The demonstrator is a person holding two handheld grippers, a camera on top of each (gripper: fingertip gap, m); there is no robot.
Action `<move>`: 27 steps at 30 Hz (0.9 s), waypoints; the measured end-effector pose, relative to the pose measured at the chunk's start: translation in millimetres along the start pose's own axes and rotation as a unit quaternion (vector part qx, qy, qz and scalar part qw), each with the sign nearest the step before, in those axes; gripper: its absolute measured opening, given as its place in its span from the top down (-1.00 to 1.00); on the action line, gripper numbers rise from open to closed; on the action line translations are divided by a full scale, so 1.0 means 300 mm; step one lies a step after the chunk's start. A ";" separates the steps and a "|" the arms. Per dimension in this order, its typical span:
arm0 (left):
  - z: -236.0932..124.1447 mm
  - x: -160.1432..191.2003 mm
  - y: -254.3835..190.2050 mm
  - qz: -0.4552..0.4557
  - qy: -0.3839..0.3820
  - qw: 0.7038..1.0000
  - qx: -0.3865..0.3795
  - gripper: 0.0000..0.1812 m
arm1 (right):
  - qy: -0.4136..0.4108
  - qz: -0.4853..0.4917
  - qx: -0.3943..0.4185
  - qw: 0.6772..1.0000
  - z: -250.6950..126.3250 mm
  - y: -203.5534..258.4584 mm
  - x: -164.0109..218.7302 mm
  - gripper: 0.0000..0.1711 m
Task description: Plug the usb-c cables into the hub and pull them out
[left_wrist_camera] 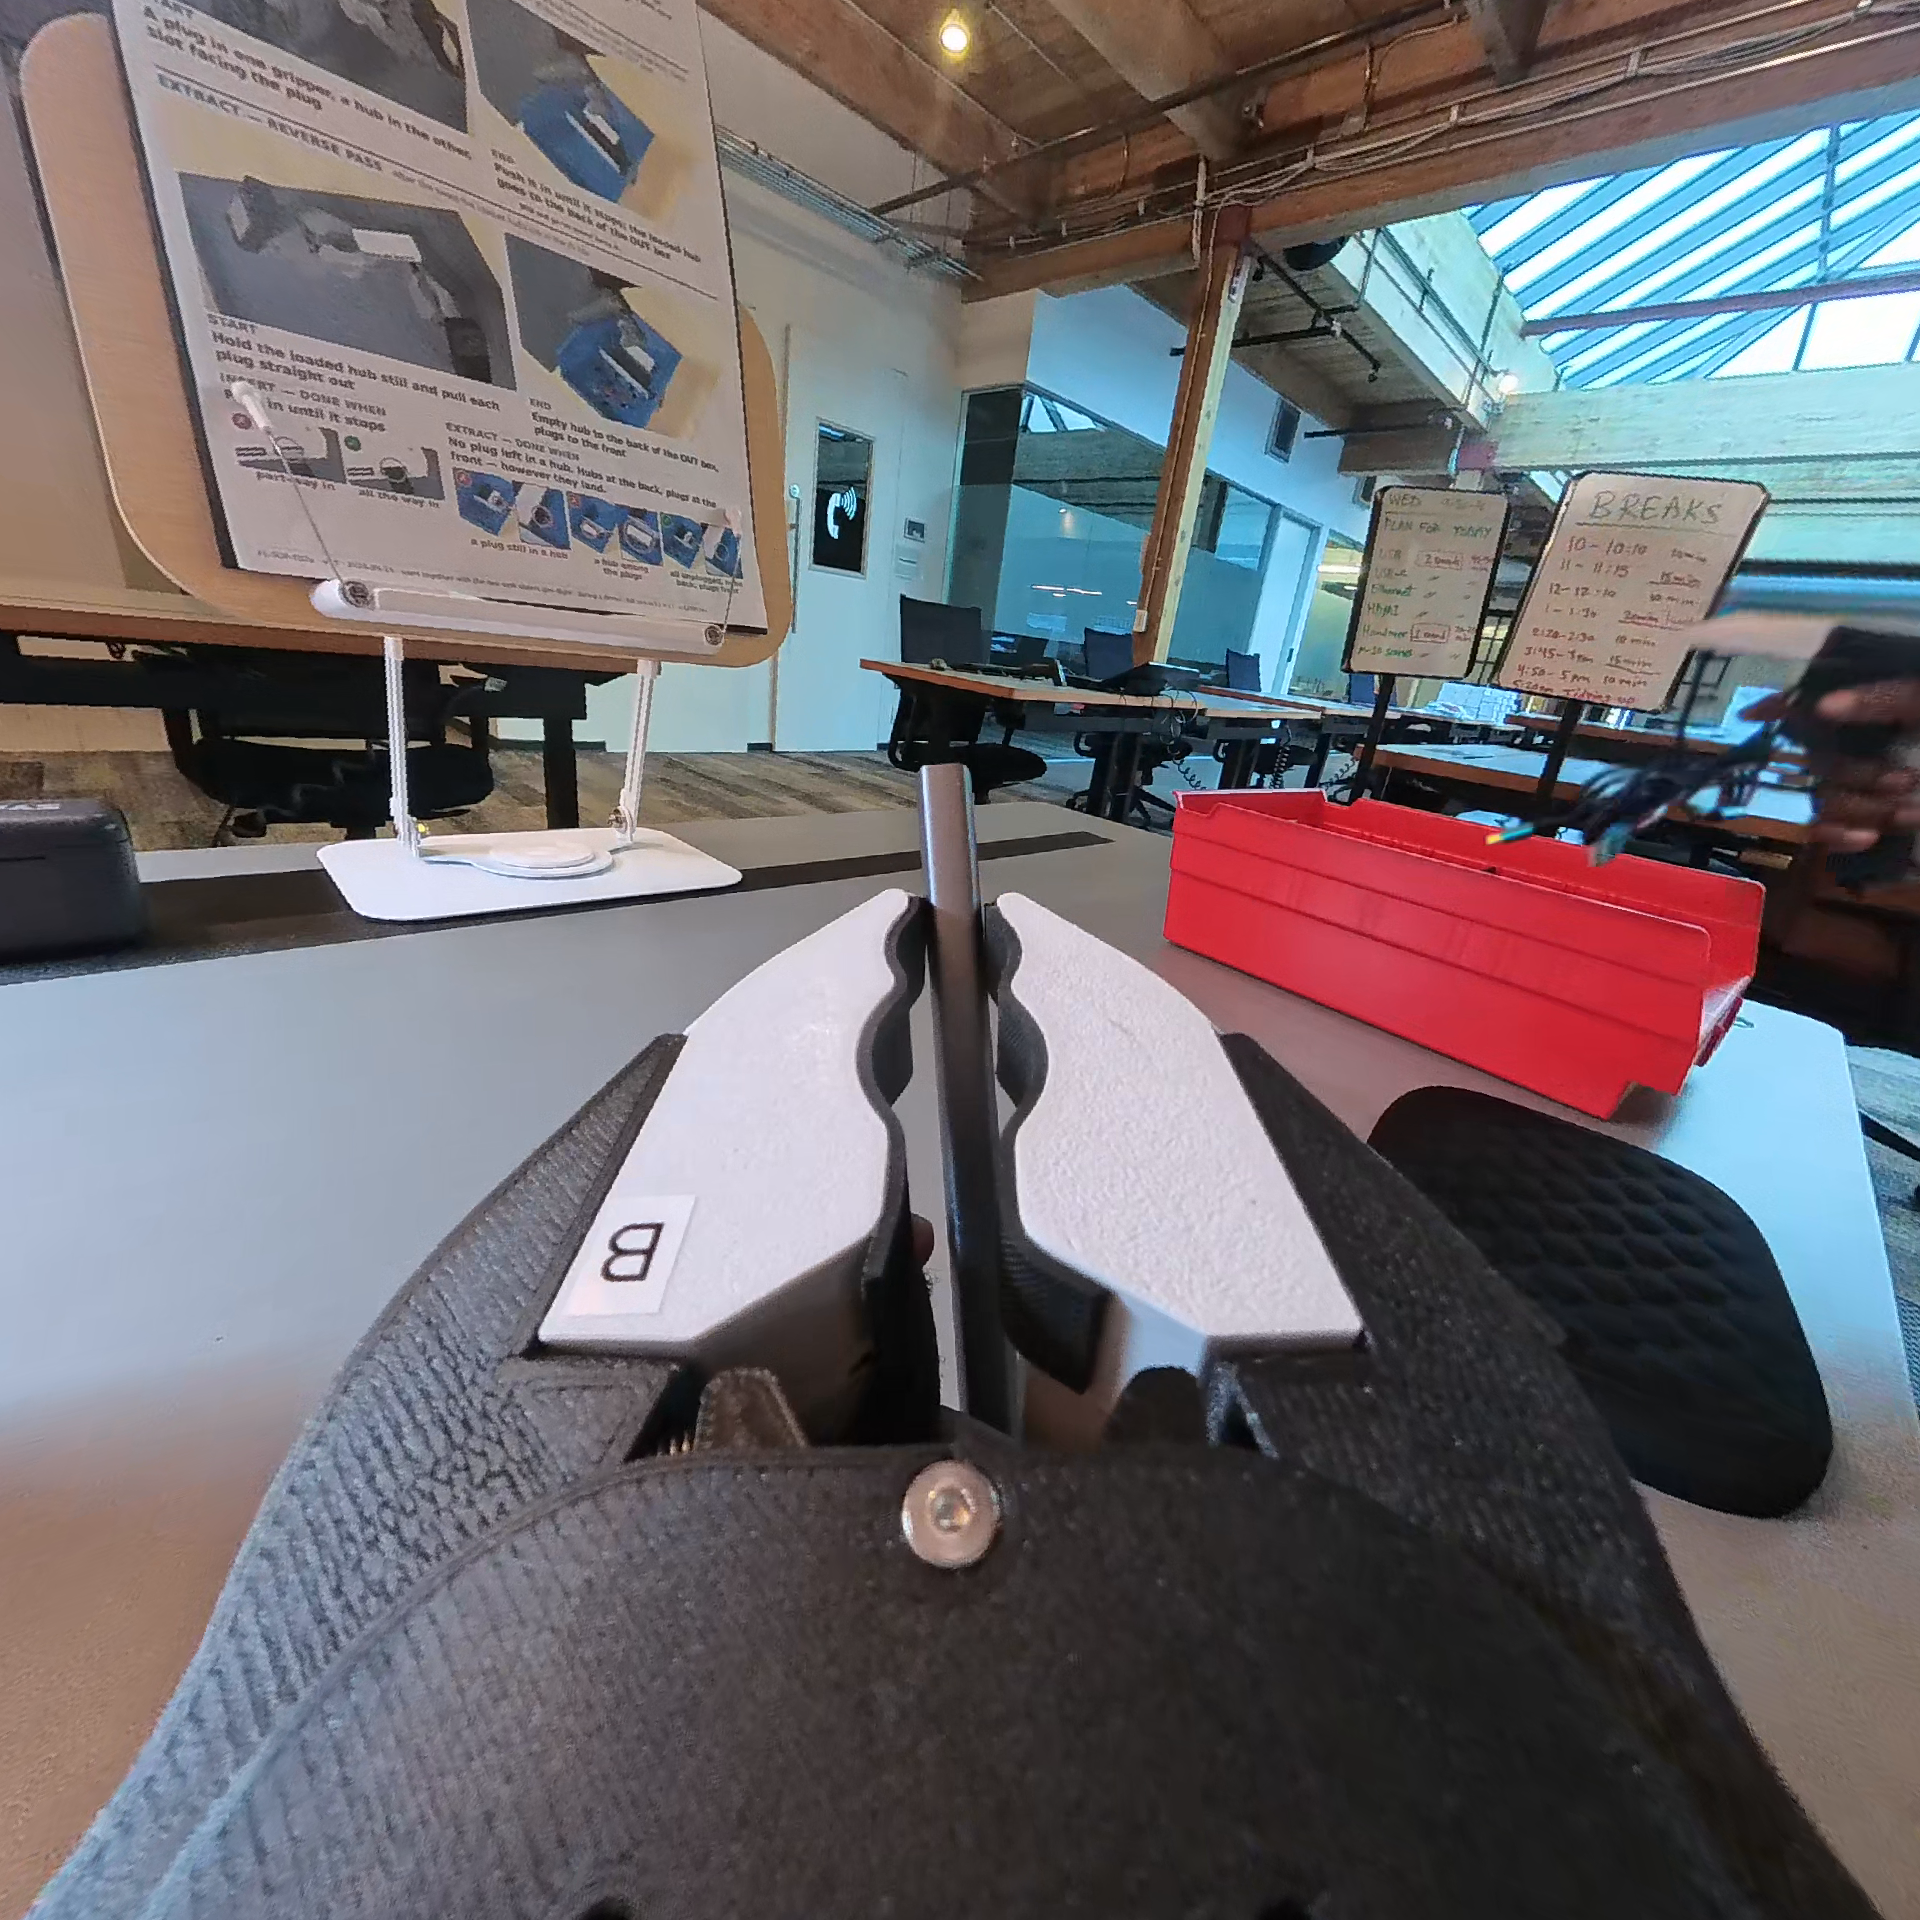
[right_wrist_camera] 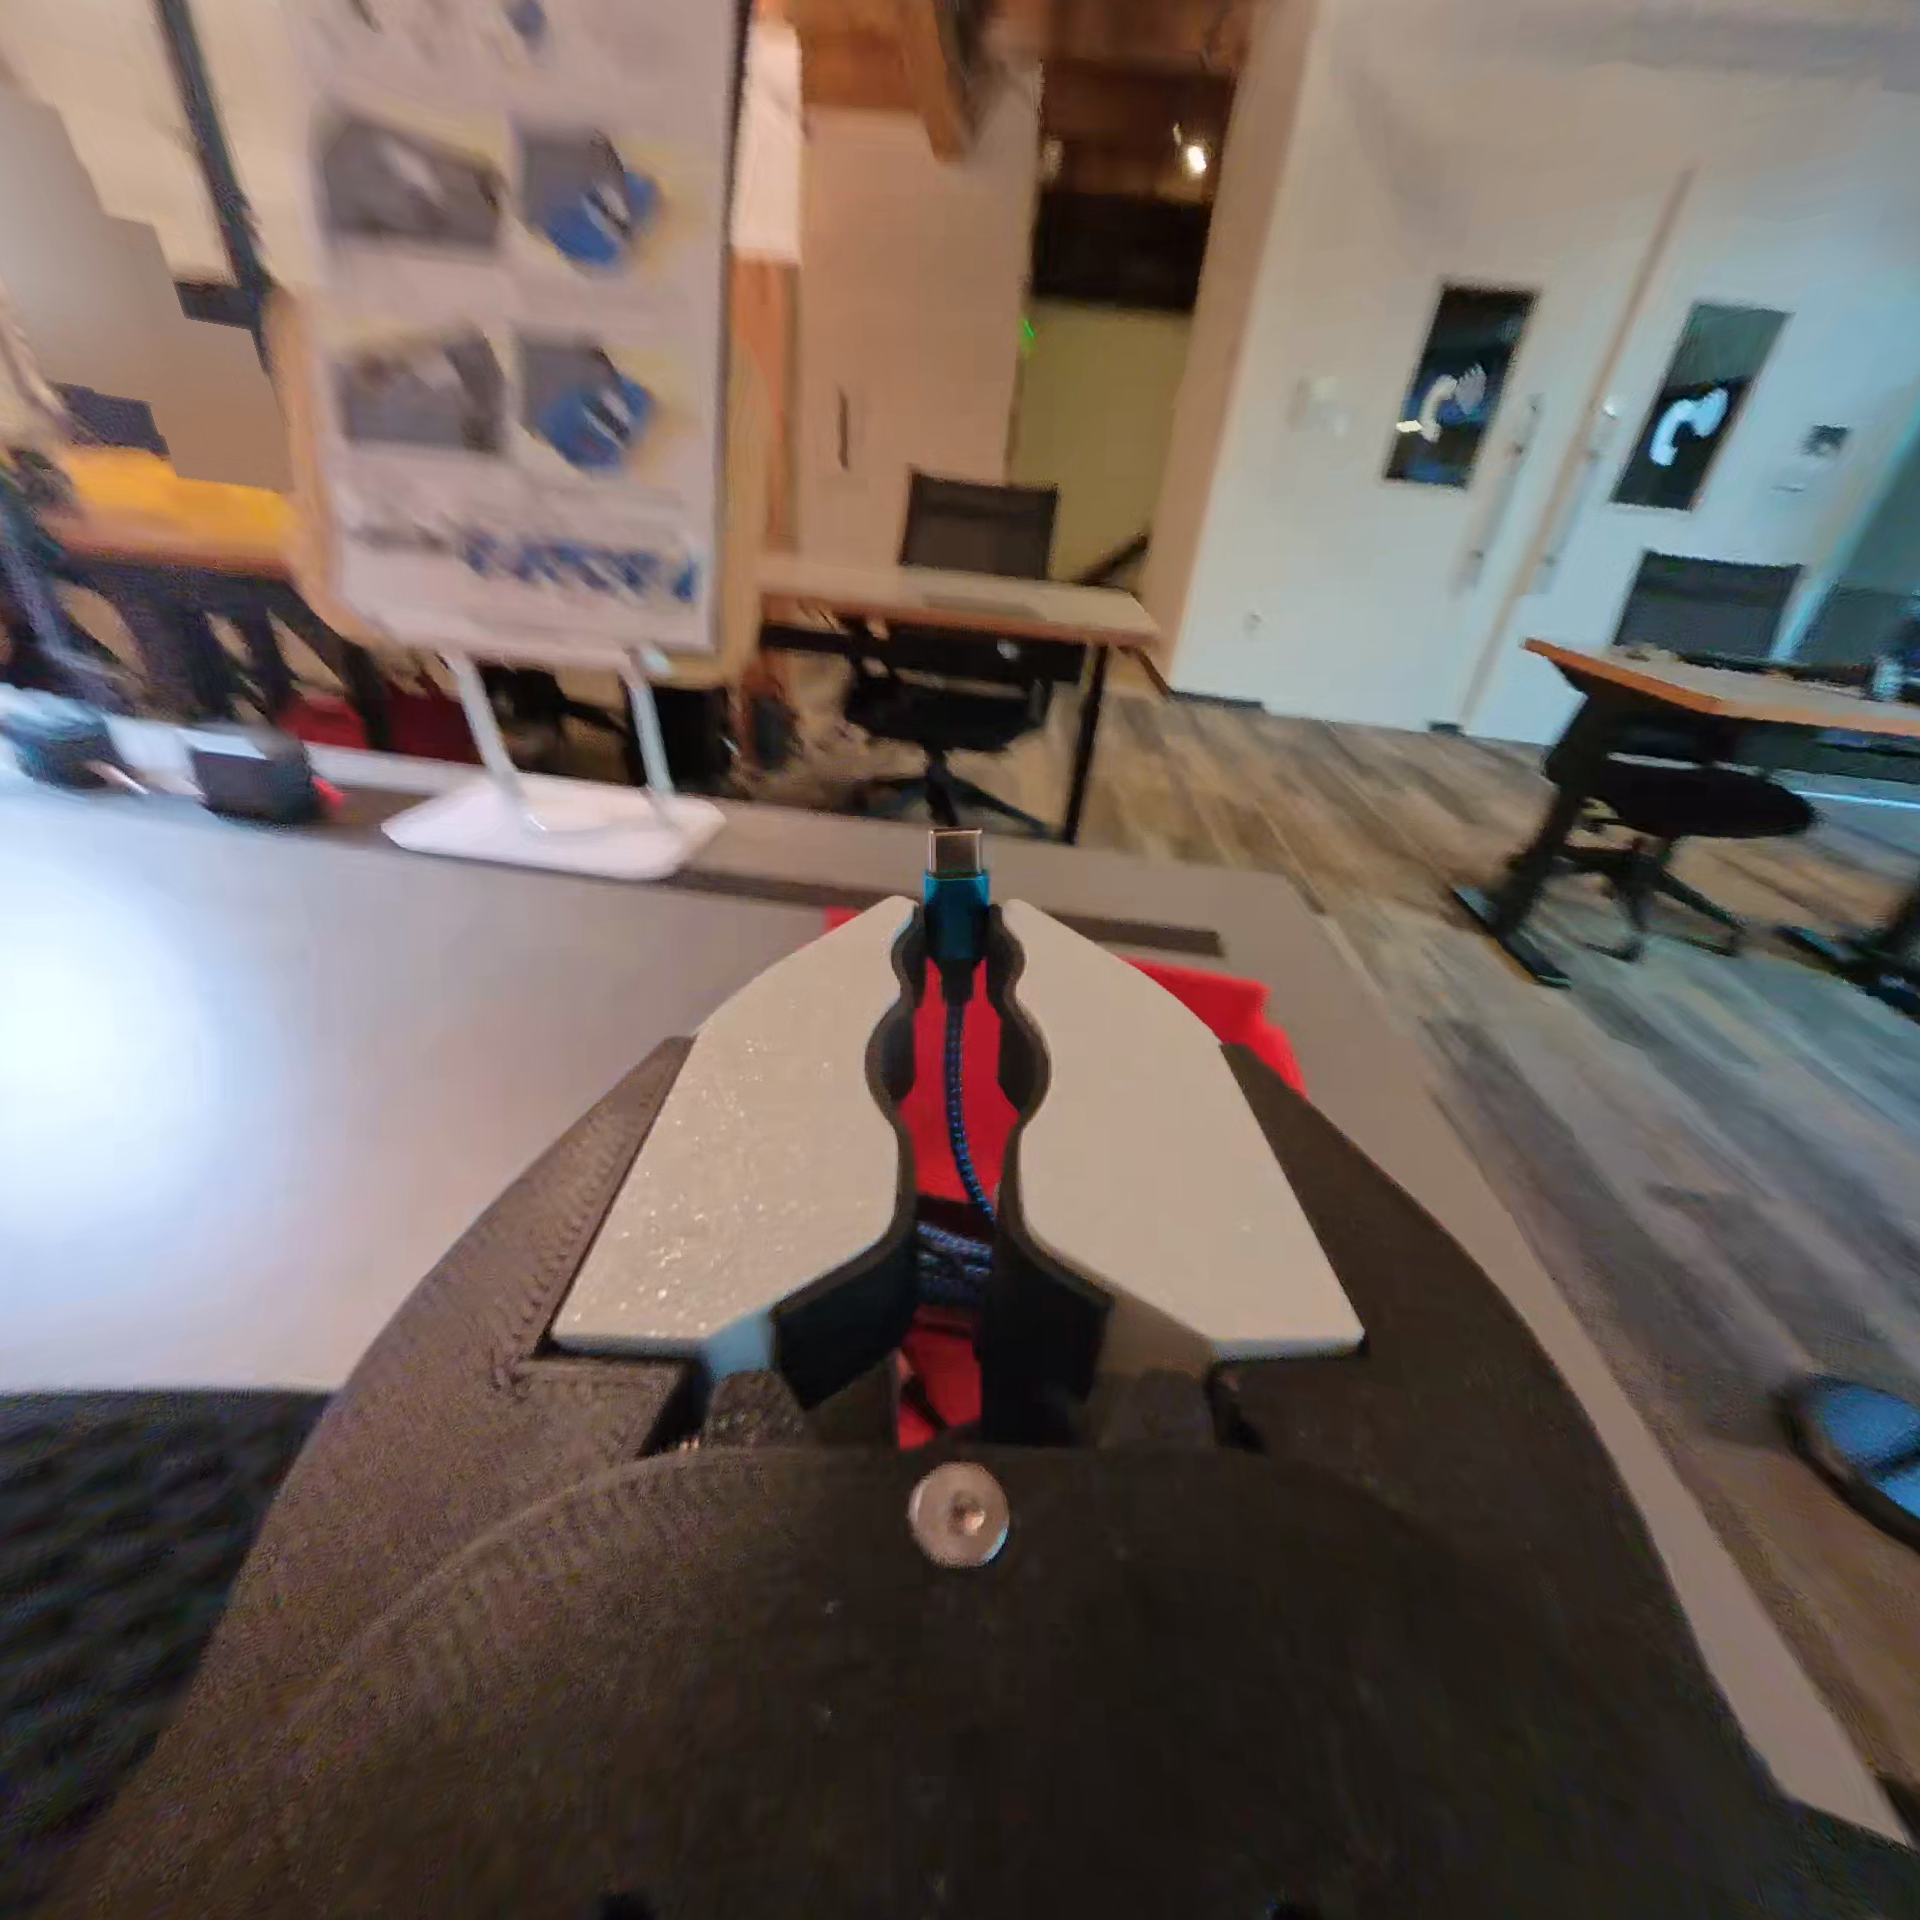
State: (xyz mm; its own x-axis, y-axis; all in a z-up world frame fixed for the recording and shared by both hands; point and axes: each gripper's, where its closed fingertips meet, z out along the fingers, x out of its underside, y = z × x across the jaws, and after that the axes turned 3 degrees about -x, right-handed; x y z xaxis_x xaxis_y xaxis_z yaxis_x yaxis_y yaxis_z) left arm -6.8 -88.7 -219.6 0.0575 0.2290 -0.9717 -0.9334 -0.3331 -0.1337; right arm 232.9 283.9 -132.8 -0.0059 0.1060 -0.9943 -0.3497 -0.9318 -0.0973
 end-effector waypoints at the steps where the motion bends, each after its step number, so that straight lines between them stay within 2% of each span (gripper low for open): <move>1: 0.001 0.001 0.001 -0.002 0.001 1.000 0.000 0.88 | 0.020 -0.022 0.008 1.000 0.008 -0.021 0.050 0.88; 5: 0.001 0.002 0.008 -0.014 0.002 1.000 0.000 0.88 | 0.077 -0.063 -0.012 0.995 0.048 -0.023 0.220 0.88; 8: -0.001 -0.001 0.014 -0.022 -0.001 1.000 0.000 0.88 | 0.141 -0.007 -0.051 0.989 0.063 -0.002 0.358 0.87; 10: -0.001 -0.001 0.014 -0.023 -0.001 1.000 0.000 0.88 | 0.207 0.027 -0.040 0.977 0.056 -0.015 0.446 0.86; 12: 0.000 0.000 0.013 -0.021 0.000 1.000 0.000 0.87 | 0.193 0.047 -0.034 0.979 0.054 -0.015 0.421 0.81; 14: 0.000 0.000 0.012 -0.019 0.000 1.000 0.001 0.87 | 0.168 0.056 -0.016 0.984 0.049 -0.018 0.369 0.67; 18: 0.000 0.000 0.010 -0.016 0.000 1.000 0.001 0.88 | 0.086 0.027 0.011 0.996 0.032 0.040 0.205 0.44; 21: 0.000 0.001 0.008 -0.015 0.000 1.000 0.002 0.88 | -0.034 -0.006 -0.041 0.999 0.035 0.226 0.018 0.49; 23: 0.000 0.001 0.005 -0.011 0.000 1.000 0.004 0.88 | -0.094 0.006 -0.125 0.988 0.046 0.424 -0.073 0.58; 25: 0.000 0.001 -0.010 -0.002 0.001 1.000 0.015 0.88 | -0.120 0.034 -0.262 0.957 0.050 0.681 -0.105 0.62; 27: -0.001 0.003 -0.040 0.018 0.002 0.999 0.037 0.88 | -0.088 0.037 -0.417 0.904 0.029 0.954 -0.056 0.60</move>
State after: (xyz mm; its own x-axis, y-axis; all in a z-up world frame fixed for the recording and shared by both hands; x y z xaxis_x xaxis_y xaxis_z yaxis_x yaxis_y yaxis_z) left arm 4.6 -84.6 -219.1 0.0247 0.2145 -0.9764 -0.9586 -0.2722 -0.0840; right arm 124.8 18.3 -143.6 -0.1760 0.0179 -0.9842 0.4849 -0.8685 -0.1025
